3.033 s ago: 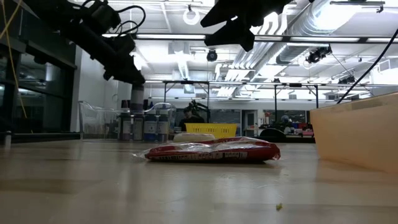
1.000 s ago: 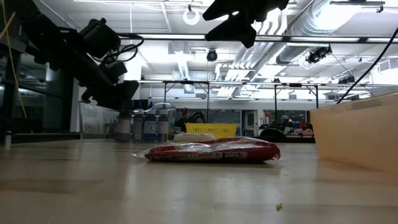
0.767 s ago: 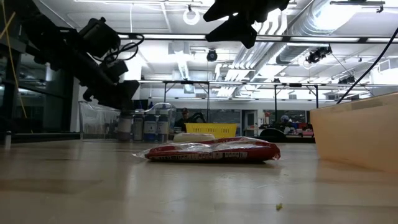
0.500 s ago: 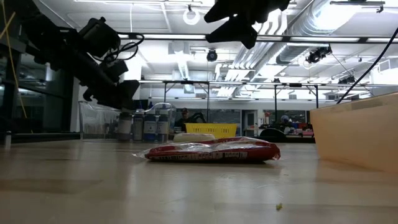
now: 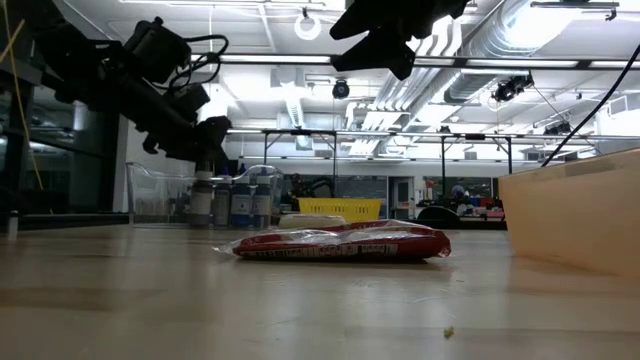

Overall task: Pick & Place Food Item
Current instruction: Put the violet food coloring bottle into the transparent bin, then put the red popcorn bag into the orange bin

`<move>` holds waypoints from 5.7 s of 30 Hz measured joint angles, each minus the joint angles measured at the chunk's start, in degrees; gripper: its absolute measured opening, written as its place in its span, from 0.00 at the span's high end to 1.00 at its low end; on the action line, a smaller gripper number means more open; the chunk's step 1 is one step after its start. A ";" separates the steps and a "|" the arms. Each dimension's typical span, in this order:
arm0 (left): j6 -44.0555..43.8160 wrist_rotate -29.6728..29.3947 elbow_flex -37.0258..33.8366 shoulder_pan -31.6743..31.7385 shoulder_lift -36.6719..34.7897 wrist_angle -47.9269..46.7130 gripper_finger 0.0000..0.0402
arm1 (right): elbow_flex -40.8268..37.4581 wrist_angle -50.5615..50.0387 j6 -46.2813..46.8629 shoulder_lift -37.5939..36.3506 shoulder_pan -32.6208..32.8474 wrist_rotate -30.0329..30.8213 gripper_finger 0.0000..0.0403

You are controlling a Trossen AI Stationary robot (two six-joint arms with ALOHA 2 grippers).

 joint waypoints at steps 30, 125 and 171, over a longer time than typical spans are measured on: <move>5.01 9.94 0.02 -11.91 -12.46 -1.78 0.53 | 0.00 -17.52 4.52 0.00 -2.40 15.91 0.46; -0.80 36.91 1.14 2.56 -21.77 -14.36 0.53 | -0.01 -60.19 33.56 -0.02 -15.44 3.44 0.46; -3.60 45.48 8.09 -16.83 -3.08 -17.53 0.53 | -0.02 -30.84 27.59 0.88 -7.65 -8.10 0.46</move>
